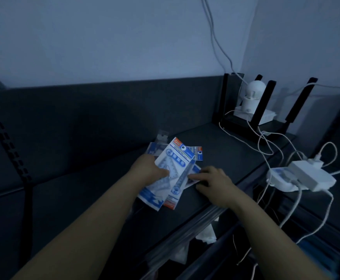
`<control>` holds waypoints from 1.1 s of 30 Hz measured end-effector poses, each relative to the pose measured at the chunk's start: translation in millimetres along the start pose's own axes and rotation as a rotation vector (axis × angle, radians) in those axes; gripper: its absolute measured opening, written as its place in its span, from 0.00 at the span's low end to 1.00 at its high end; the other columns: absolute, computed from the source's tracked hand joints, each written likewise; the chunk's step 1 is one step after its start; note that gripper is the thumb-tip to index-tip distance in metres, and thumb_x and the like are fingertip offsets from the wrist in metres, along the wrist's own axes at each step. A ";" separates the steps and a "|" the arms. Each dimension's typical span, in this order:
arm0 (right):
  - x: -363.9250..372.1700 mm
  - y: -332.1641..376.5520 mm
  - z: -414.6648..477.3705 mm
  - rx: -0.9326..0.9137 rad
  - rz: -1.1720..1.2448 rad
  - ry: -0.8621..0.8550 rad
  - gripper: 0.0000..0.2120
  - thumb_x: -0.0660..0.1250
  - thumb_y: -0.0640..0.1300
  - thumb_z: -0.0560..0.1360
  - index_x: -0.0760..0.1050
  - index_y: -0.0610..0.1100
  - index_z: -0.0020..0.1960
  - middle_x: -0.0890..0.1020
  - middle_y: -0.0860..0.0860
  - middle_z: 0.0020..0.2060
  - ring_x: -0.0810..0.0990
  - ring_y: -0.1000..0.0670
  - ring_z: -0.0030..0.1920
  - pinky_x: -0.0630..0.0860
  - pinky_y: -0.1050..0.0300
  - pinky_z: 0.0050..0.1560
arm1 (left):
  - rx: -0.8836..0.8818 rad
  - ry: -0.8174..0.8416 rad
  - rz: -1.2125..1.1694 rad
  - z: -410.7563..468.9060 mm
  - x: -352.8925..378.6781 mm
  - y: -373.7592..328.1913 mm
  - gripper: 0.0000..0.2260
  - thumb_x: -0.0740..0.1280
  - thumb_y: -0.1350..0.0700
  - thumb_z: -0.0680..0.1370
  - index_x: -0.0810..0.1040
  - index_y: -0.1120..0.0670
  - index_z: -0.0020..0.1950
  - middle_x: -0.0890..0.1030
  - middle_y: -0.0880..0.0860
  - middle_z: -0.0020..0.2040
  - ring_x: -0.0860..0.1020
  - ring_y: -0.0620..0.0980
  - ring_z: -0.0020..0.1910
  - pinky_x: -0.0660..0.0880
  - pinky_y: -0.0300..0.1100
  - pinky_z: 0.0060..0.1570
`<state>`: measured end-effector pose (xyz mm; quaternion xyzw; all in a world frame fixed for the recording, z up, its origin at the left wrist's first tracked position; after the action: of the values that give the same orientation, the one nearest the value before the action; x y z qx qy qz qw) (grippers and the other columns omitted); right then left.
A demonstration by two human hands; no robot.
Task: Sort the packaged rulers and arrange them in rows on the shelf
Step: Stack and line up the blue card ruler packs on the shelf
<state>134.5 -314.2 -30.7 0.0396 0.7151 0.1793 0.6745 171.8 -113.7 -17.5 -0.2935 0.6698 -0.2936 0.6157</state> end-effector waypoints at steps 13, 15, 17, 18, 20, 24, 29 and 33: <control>-11.9 -5.4 18.0 0.032 0.367 -0.190 0.14 0.64 0.36 0.77 0.77 0.42 0.62 0.79 0.50 0.57 0.77 0.52 0.57 0.68 0.67 0.53 | -0.056 -0.124 0.085 5.8 -15.0 19.6 0.07 0.74 0.57 0.71 0.77 0.55 0.42 0.79 0.53 0.47 0.76 0.49 0.45 0.69 0.38 0.43; -16.2 -8.2 28.6 0.044 0.260 -0.255 0.16 0.63 0.38 0.78 0.74 0.42 0.65 0.75 0.47 0.63 0.74 0.48 0.62 0.66 0.63 0.57 | -0.077 -0.171 0.027 8.1 -21.2 26.0 0.09 0.73 0.57 0.72 0.77 0.57 0.49 0.78 0.54 0.51 0.76 0.50 0.48 0.69 0.39 0.45; -18.9 -7.7 38.4 0.020 0.167 -0.268 0.18 0.61 0.38 0.78 0.72 0.42 0.68 0.70 0.45 0.68 0.68 0.45 0.68 0.62 0.60 0.65 | -0.091 -0.157 0.020 8.7 -21.7 28.4 0.09 0.70 0.58 0.74 0.77 0.58 0.52 0.78 0.54 0.50 0.75 0.50 0.46 0.69 0.39 0.44; -16.8 -5.0 53.7 0.006 0.142 -0.236 0.19 0.60 0.38 0.79 0.70 0.42 0.69 0.68 0.44 0.71 0.65 0.44 0.70 0.60 0.60 0.67 | -0.107 -0.161 0.022 14.7 -24.9 32.4 0.07 0.69 0.59 0.74 0.78 0.59 0.51 0.78 0.54 0.49 0.75 0.50 0.45 0.69 0.39 0.43; -10.5 -5.5 73.4 0.027 0.091 -0.164 0.19 0.59 0.38 0.79 0.70 0.41 0.69 0.68 0.43 0.70 0.66 0.44 0.70 0.61 0.58 0.67 | -0.119 -0.150 0.033 17.3 -26.4 34.5 0.05 0.67 0.59 0.75 0.78 0.59 0.48 0.81 0.56 0.47 0.77 0.51 0.43 0.71 0.40 0.40; -13.5 -11.9 90.7 0.075 -0.044 -0.239 0.12 0.58 0.39 0.78 0.79 0.39 0.51 0.79 0.42 0.52 0.78 0.43 0.51 0.72 0.56 0.44 | -0.130 -0.110 0.036 18.3 -27.0 37.9 0.04 0.66 0.58 0.75 0.78 0.58 0.45 0.80 0.54 0.43 0.77 0.51 0.42 0.72 0.42 0.41; -15.6 -12.7 85.7 0.069 -0.260 -0.312 0.08 0.60 0.40 0.78 0.78 0.39 0.48 0.78 0.45 0.50 0.77 0.45 0.49 0.67 0.58 0.41 | -0.096 -0.090 0.063 13.4 -30.1 36.6 0.06 0.65 0.57 0.76 0.78 0.59 0.44 0.78 0.53 0.40 0.75 0.48 0.37 0.67 0.38 0.31; -23.9 -19.4 68.6 0.132 -0.228 -0.335 0.08 0.59 0.41 0.77 0.75 0.40 0.44 0.77 0.44 0.47 0.77 0.45 0.48 0.67 0.59 0.41 | -0.063 -0.102 0.042 6.2 -34.6 32.7 0.09 0.64 0.55 0.78 0.74 0.56 0.39 0.76 0.52 0.38 0.73 0.47 0.36 0.66 0.39 0.32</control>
<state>207.3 -325.5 -15.8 0.0318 0.6029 0.0454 0.7959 179.3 -66.4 -20.0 -0.3132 0.6526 -0.2440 0.6454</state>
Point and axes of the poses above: each hand's wrist, its own z-axis towards the middle knuckle, its own x-axis out of the palm, y = z × x, the point moved 4 cm from there along z, towards the middle knuckle
